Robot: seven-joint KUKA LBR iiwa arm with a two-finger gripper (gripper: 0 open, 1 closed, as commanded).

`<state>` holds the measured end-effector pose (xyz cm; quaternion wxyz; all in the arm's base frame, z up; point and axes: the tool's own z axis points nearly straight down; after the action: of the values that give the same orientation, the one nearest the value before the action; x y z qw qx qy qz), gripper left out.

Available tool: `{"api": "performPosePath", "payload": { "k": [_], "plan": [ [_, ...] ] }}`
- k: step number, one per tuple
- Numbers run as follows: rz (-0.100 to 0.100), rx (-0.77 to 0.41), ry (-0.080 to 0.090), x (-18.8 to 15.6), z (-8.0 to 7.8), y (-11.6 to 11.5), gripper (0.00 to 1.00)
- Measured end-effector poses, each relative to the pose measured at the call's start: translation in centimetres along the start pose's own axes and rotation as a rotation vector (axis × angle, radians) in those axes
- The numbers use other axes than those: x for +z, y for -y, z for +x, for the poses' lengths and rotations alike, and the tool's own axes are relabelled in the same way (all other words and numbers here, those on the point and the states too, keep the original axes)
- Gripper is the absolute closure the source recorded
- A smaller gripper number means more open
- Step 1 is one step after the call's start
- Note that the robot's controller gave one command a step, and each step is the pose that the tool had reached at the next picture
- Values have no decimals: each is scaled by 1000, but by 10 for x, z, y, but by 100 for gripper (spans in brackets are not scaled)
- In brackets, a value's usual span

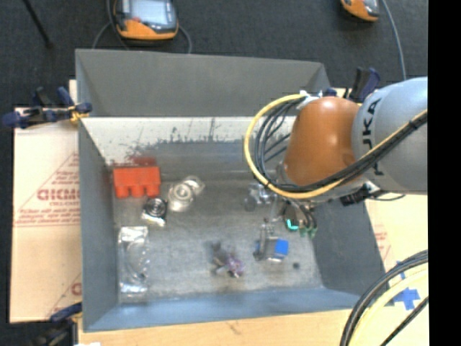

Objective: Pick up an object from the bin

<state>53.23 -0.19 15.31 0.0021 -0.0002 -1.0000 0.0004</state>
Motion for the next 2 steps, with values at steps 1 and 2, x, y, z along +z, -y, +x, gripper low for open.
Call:
{"api": "performPosePath", "payload": {
  "k": [1,2],
  "plan": [
    [3,-227,5,83,-4,78,0],
    [2,-227,9,82,-5,77,100]
  ]
}}
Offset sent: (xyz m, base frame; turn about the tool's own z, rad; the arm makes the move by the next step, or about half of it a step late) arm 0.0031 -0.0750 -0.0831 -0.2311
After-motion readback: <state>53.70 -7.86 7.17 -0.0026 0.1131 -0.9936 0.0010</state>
